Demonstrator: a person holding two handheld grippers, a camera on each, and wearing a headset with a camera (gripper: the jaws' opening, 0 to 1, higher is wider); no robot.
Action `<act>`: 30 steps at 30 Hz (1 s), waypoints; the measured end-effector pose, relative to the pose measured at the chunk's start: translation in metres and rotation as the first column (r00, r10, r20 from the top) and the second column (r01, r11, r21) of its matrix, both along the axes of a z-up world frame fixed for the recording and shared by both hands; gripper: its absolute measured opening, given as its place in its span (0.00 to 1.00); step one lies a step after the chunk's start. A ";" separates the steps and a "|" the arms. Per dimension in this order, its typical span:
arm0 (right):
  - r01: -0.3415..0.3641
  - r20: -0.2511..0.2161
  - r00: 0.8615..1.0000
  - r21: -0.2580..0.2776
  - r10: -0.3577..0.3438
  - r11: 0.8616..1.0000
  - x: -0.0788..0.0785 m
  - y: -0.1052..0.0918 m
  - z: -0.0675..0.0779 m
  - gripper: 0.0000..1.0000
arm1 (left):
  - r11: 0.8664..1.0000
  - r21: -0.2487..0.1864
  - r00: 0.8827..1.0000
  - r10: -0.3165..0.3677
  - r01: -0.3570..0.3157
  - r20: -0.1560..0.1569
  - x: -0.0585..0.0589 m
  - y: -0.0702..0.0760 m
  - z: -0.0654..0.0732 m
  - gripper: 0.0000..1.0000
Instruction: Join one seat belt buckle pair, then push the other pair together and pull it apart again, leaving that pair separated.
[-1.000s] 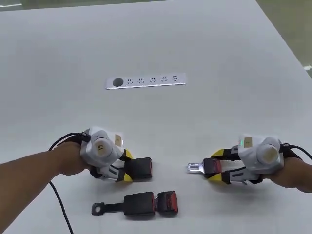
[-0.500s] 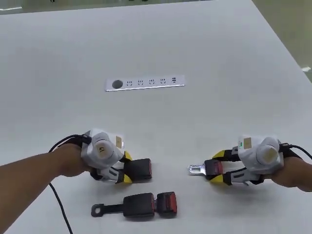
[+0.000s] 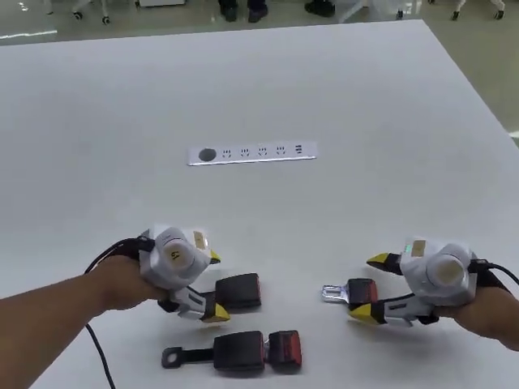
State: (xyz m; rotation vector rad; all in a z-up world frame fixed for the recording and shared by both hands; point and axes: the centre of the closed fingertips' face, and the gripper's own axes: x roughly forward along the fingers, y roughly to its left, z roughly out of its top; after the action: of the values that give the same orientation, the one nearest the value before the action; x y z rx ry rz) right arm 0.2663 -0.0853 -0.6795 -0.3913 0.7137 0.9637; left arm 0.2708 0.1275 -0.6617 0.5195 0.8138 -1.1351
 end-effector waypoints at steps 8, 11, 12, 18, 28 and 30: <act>0.160 0.056 0.985 0.043 -0.162 0.986 0.009 0.003 0.019 0.72 | 0.981 -0.040 0.980 0.191 -0.190 0.045 0.015 0.022 0.012 0.82; 0.159 0.087 0.983 0.020 -0.160 0.987 0.008 0.006 0.028 0.77 | 0.964 -0.092 0.966 0.254 -0.249 0.045 0.014 0.024 0.029 0.82; 0.170 0.095 0.981 0.027 -0.172 0.985 0.011 0.005 0.031 0.76 | 0.961 -0.092 0.962 0.267 -0.261 0.056 0.016 0.028 0.029 0.83; 0.271 0.114 0.953 0.091 -0.280 0.958 0.022 0.007 0.042 0.82 | 0.925 -0.149 0.929 0.364 -0.351 0.074 0.013 0.046 0.045 0.91; 0.339 0.162 0.920 0.131 -0.357 0.932 0.014 0.020 0.064 0.84 | 0.873 -0.162 0.863 0.483 -0.461 0.148 -0.001 0.089 0.057 0.99; 0.351 0.168 0.913 0.141 -0.372 0.926 0.011 0.024 0.071 0.85 | 0.854 -0.196 0.847 0.511 -0.482 0.145 -0.010 0.093 0.064 1.00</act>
State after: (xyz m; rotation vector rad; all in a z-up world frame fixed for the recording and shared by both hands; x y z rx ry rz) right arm 0.2769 -0.0618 -0.6080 -0.2404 0.5300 0.5992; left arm 0.2611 0.2200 -0.5979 0.2580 0.6350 -0.6426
